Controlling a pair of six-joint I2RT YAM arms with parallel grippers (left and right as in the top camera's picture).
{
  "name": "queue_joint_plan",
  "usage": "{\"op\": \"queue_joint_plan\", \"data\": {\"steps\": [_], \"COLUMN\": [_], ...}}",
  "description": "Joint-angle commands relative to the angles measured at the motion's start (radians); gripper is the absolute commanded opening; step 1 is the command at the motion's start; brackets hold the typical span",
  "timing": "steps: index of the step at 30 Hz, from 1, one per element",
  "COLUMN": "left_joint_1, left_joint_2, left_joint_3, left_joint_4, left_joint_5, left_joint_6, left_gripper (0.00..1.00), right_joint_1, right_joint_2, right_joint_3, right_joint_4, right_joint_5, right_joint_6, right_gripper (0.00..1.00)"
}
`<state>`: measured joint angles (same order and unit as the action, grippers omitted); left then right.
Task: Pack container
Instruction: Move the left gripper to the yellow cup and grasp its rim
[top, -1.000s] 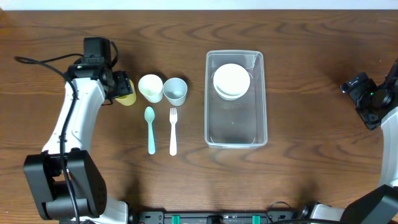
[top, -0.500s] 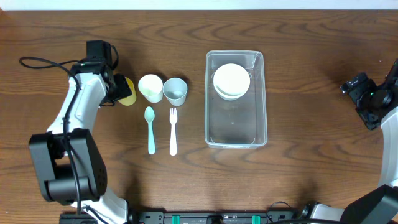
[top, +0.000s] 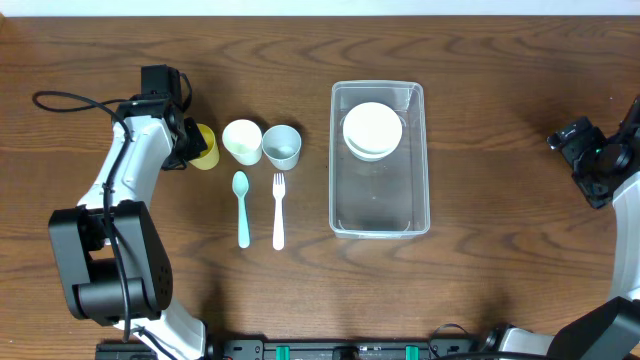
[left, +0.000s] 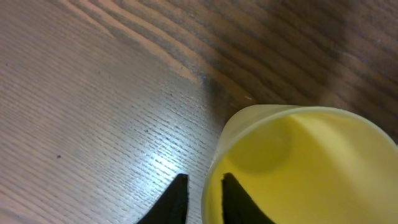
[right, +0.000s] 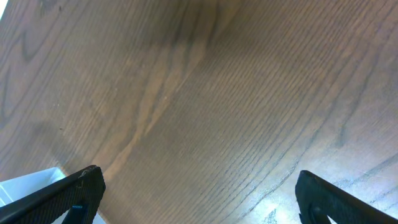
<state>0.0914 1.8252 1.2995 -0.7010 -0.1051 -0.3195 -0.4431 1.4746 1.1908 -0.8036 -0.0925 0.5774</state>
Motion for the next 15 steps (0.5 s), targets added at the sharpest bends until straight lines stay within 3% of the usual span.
{"op": "queue_joint_plan", "data": {"steps": [1, 3, 15], "left_joint_1": [0.004, 0.004, 0.004], "left_joint_2": [-0.001, -0.001, -0.036], "left_joint_3": [0.014, 0.014, 0.025], "left_joint_4": [0.002, 0.004, 0.01], "left_joint_5": [-0.012, -0.011, -0.012], "left_joint_6": [-0.001, -0.002, -0.053], "left_gripper": [0.1, 0.06, 0.06], "right_joint_1": [-0.008, -0.008, -0.008], "right_joint_2": [0.003, 0.003, 0.003], "right_joint_3": [0.005, 0.005, 0.005], "right_joint_4": [-0.001, -0.001, -0.001], "right_joint_5": [0.01, 0.01, 0.01], "right_joint_6": [0.013, 0.013, 0.013], "right_gripper": [0.99, 0.99, 0.99]}}
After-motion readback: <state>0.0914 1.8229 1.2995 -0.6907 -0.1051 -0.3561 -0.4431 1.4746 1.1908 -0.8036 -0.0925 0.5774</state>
